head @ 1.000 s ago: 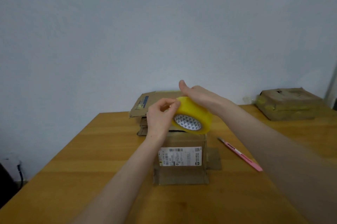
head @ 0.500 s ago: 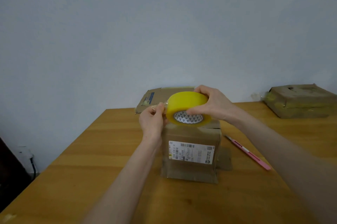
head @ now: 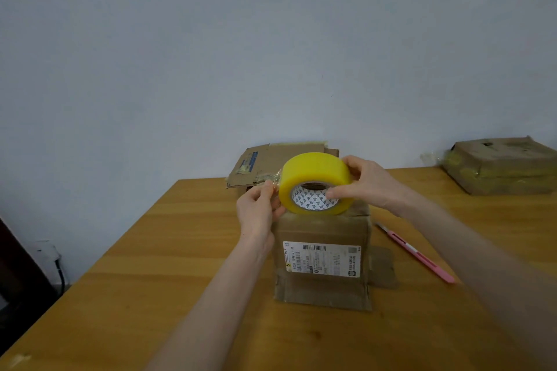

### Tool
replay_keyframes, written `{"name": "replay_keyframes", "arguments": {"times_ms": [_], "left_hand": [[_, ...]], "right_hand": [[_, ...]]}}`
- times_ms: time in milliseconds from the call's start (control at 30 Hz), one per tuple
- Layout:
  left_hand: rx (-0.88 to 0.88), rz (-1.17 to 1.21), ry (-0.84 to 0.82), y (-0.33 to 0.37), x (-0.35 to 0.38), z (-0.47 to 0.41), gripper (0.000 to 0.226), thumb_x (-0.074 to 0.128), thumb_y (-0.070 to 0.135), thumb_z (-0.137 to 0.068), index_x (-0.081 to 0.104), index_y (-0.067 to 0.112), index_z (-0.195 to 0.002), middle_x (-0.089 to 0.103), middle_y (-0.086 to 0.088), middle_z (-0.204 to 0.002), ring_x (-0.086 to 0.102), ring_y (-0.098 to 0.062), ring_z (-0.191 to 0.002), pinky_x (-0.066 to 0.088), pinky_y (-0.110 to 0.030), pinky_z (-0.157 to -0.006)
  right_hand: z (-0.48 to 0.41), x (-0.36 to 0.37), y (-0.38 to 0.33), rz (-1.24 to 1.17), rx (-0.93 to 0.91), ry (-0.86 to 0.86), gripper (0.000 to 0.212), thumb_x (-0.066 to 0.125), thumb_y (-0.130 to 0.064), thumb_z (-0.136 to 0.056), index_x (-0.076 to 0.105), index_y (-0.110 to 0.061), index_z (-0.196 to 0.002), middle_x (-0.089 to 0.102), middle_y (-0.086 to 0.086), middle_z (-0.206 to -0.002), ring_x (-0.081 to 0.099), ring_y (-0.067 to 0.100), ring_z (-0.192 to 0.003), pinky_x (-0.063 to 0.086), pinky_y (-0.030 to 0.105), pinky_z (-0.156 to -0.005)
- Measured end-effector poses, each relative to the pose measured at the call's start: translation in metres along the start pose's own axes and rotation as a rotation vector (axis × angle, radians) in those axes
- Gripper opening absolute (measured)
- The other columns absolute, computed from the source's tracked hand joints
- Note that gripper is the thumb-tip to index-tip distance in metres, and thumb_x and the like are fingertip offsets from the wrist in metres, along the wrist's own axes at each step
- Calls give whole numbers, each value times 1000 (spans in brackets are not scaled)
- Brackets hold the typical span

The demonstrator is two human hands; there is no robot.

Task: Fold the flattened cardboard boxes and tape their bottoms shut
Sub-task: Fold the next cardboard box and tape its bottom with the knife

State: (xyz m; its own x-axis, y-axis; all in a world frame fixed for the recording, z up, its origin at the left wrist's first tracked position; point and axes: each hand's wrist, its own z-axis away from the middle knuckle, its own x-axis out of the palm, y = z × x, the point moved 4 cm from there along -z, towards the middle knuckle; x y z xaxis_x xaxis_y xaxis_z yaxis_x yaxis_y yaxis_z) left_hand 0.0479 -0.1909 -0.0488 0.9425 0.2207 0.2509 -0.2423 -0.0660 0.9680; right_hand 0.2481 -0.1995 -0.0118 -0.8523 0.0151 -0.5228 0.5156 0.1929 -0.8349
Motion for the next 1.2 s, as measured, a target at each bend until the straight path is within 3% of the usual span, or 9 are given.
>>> {"name": "replay_keyframes", "arguments": {"times_ms": [167,367,533,633,733,833,933,1100,1200], "left_hand": [[18,-46,12,-3,1,-3,26,51,19,-98,67,0,-94,71,-13,-87,69,-19,-80,60,-28,-69],[14,-216,9,-8,-3,-12,28,48,17,-99,67,0,-86,70,-12,-85,70,-19,-80,59,-27,-72],[34,-269,7,-12,1,-16,26,49,16,-98,67,-2,-96,71,-10,-85,70,-18,-82,58,-30,-76],[54,-308,9,-13,4,-17,25,50,17,-98,68,-1,-97,72,-9,-88,70,-16,-82,58,-29,-77],[73,-329,-3,-13,7,-17,26,51,18,-97,69,0,-97,72,-8,-88,70,-15,-82,58,-28,-76],[13,-251,-31,-12,3,-15,26,50,16,-98,68,0,-88,71,-12,-88,70,-19,-83,58,-27,-74],[-7,-253,-77,-9,0,-15,24,56,15,-94,69,5,-76,71,-11,-91,70,-22,-81,58,-27,-74],[151,-429,-4,5,-7,-17,27,60,26,-90,71,17,-67,72,0,-80,64,-20,-65,57,-35,-76],[97,-500,11,-3,-15,-16,29,60,27,-91,70,18,-66,72,-1,-77,69,-21,-74,57,-40,-81]], "right_hand": [[-1,-3,9,-71,8,88,75,84,-38,-61,54,-18,-126,62,0,-117,57,17,-109,48,39,-94],[-3,-3,-15,-85,-67,119,52,83,-38,-63,60,-25,-108,65,-3,-100,63,14,-91,52,30,-75],[-7,-15,-24,62,-35,170,101,72,-74,-39,58,-18,-122,62,2,-119,58,20,-108,49,38,-92],[-1,-28,-26,153,-9,168,85,74,-68,-50,62,-17,-116,62,3,-114,57,22,-106,46,33,-85],[5,-38,-28,181,33,174,54,76,-57,-62,66,-15,-94,63,0,-91,58,19,-88,45,31,-72],[8,-42,-34,354,35,137,54,74,-61,-61,62,-16,-88,57,-5,-82,54,17,-82,36,26,-58],[15,-46,-29,416,45,129,55,71,-63,-63,59,-21,-96,56,-3,-90,52,15,-82,34,25,-58],[23,-46,-34,433,28,106,55,70,-59,-68,55,-23,-108,55,-3,-99,53,18,-91,39,29,-69],[29,-43,-30,352,56,100,51,74,-52,-69,54,-22,-106,58,-2,-97,55,17,-88,46,32,-73]]}}
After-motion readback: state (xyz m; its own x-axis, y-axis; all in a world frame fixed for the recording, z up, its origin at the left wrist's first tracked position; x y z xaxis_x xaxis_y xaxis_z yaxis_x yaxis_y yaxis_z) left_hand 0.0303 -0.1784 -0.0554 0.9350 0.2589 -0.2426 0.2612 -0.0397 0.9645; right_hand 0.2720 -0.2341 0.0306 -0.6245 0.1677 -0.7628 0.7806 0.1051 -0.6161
